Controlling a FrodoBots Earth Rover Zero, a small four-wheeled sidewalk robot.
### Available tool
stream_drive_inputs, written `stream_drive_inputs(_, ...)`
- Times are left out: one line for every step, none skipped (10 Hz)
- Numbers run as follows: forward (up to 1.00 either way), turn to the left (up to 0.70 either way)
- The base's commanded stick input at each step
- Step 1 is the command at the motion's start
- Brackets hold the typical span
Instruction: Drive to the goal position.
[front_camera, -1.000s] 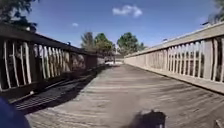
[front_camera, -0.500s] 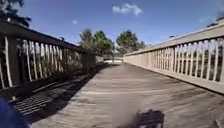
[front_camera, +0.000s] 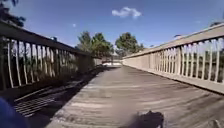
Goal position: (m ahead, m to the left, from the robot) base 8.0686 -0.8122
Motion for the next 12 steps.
stream_drive_inputs(0.7, 0.0)
stream_drive_inputs(0.7, 0.0)
stream_drive_inputs(0.7, 0.0)
stream_drive_inputs(0.7, 0.0)
stream_drive_inputs(0.7, 0.0)
stream_drive_inputs(0.7, 0.0)
stream_drive_inputs(0.7, 0.0)
stream_drive_inputs(0.7, 0.0)
stream_drive_inputs(0.7, 0.0)
stream_drive_inputs(0.7, 0.0)
stream_drive_inputs(0.7, 0.0)
stream_drive_inputs(0.7, 0.0)
